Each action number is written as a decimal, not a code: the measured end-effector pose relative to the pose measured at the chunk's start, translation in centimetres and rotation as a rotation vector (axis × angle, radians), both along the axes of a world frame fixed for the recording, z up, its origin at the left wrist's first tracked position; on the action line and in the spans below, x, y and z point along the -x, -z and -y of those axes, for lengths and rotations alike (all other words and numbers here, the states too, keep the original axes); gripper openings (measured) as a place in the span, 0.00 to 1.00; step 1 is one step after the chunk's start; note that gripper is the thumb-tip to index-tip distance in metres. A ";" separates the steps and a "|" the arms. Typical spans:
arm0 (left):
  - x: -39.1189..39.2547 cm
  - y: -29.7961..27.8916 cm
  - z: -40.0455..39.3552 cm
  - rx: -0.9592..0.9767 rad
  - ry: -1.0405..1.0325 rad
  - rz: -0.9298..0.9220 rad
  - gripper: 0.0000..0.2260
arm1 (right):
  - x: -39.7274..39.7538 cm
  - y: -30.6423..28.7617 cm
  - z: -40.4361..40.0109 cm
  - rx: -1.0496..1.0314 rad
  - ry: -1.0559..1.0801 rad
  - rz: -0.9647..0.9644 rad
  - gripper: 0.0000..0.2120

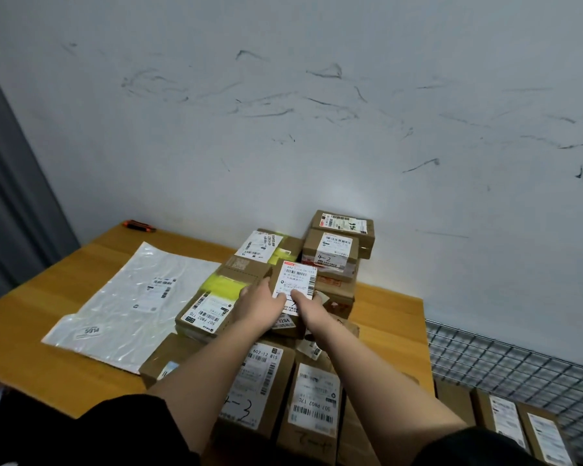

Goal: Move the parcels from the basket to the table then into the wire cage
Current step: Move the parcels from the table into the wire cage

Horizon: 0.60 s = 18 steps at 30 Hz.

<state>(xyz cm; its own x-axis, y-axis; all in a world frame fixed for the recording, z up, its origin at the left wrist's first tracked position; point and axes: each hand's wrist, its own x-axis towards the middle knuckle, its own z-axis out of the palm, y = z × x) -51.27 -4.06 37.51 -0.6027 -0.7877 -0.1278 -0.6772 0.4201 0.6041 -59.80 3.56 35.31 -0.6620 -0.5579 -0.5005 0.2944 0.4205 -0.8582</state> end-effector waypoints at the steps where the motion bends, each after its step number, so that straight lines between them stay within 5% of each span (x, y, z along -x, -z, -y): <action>1: 0.4 -0.2 -0.3 0.012 -0.008 -0.016 0.23 | 0.2 0.1 -0.1 0.027 0.018 0.002 0.29; 8: 4.4 -3.4 -3.9 -0.001 -0.011 -0.276 0.22 | 3.4 -2.6 -3.2 0.215 0.239 -0.004 0.23; 12: 7.9 -4.1 -6.8 -0.077 0.075 -0.374 0.22 | 6.9 -3.4 -6.7 0.213 0.330 -0.127 0.40; 18: 15.3 -3.2 -15.8 -0.166 0.291 -0.382 0.23 | 15.8 -1.3 -17.1 0.140 0.456 -0.221 0.39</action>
<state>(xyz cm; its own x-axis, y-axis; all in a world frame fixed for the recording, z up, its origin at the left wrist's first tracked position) -66.60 11.77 40.70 -0.8226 -0.5675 0.0351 -0.2640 0.4358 0.8605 -75.61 20.64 36.60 -0.9346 -0.2397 -0.2627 0.2264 0.1685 -0.9593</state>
